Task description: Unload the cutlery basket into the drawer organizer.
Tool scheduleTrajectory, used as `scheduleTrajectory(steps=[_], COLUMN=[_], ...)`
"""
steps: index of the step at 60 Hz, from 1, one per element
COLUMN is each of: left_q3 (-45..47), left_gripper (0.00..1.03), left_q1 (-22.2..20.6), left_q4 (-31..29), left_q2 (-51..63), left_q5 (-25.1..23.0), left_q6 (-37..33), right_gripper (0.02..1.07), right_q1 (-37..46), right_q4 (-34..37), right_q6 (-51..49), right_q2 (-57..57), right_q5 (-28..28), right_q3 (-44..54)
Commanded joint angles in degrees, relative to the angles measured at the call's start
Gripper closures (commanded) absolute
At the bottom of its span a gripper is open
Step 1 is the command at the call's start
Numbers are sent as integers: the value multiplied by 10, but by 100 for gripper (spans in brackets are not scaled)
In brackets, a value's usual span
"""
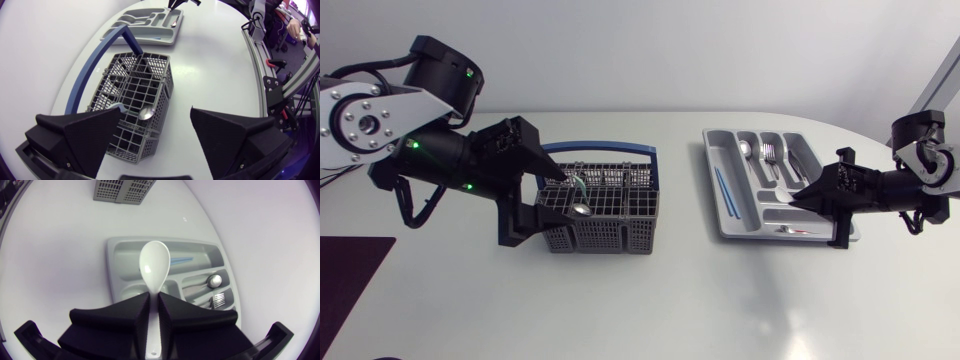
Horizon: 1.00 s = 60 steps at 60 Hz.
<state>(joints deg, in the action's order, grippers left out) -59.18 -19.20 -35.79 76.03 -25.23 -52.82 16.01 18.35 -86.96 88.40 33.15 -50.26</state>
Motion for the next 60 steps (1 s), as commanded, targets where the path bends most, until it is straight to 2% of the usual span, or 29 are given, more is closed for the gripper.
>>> scheduleTrajectory(steps=[1, 12, 31, 34, 39, 41, 48, 51, 60], left_q3=[-16, -20, -16, -15, -9, -7, 5, 20, 86], left_gripper=[6, 6, 6, 6, 6, 6, 6, 6, 7], left_q1=[-4, -7, -29, -37, -42, -44, -51, -56, -74], left_q4=[-9, -13, -20, -20, -17, -17, -4, 20, 122], left_q2=[14, 19, 32, 32, 33, 33, 28, 19, -18], left_q5=[-1, 8, 41, 51, 62, 66, 90, 106, 158], left_q6=[-31, -57, -110, -118, -137, -140, -159, -165, -187], right_gripper=[100, 100, 99, 90, 62, 54, 43, 41, 24], right_q1=[20, 38, 46, 46, 46, 46, 48, 49, 46], right_q4=[15, 19, 18, 15, 1, -2, -12, -14, -30], right_q6=[-70, -123, -166, -166, -158, -151, -136, -132, -105], right_q2=[49, 118, 161, 165, 165, 165, 157, 150, 103], right_q5=[-3, -26, -70, -77, -81, -83, -84, -84, -81], right_q3=[-25, -56, -75, -77, -76, -76, -72, -68, -33])
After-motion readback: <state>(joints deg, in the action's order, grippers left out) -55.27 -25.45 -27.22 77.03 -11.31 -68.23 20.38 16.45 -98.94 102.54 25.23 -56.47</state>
